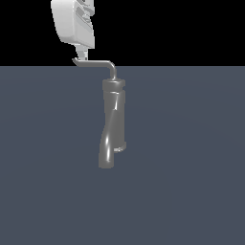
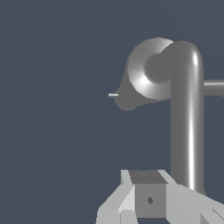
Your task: Turn on the faucet by rotating a designated handle.
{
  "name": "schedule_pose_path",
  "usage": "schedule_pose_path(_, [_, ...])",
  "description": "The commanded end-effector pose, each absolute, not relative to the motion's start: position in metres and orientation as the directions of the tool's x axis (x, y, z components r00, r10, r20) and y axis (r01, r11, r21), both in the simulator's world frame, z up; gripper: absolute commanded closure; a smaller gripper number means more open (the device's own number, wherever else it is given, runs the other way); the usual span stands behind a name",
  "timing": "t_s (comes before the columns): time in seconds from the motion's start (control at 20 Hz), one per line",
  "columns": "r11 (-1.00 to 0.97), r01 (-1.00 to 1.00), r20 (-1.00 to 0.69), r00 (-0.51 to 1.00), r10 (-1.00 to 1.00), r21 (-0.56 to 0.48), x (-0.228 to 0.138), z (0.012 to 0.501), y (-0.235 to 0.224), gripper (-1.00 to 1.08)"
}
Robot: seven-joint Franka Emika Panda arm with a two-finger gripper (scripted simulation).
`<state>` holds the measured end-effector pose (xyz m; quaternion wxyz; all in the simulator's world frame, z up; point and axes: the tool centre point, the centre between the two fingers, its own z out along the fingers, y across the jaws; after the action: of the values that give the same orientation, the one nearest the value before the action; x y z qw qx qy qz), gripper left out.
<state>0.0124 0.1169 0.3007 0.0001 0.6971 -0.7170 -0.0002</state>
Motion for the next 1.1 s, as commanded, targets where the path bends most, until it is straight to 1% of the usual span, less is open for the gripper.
schedule_pose_path(0.0, [0.028,-1.0,0.0,-0.028,-1.0,0.0,0.005,0.301,0.118,1.08])
schedule_pose_path(0.85, [0.029,-1.0,0.0,-0.029,-1.0,0.0,-0.047,0.301,0.122,1.08])
schedule_pose_path(0.95, [0.033,-0.999,0.0,-0.033,-0.999,-0.006,-0.041,0.301,0.12,1.08])
schedule_pose_path(1.05, [0.032,-0.999,0.0,-0.032,-0.999,-0.005,-0.047,0.301,0.116,1.08])
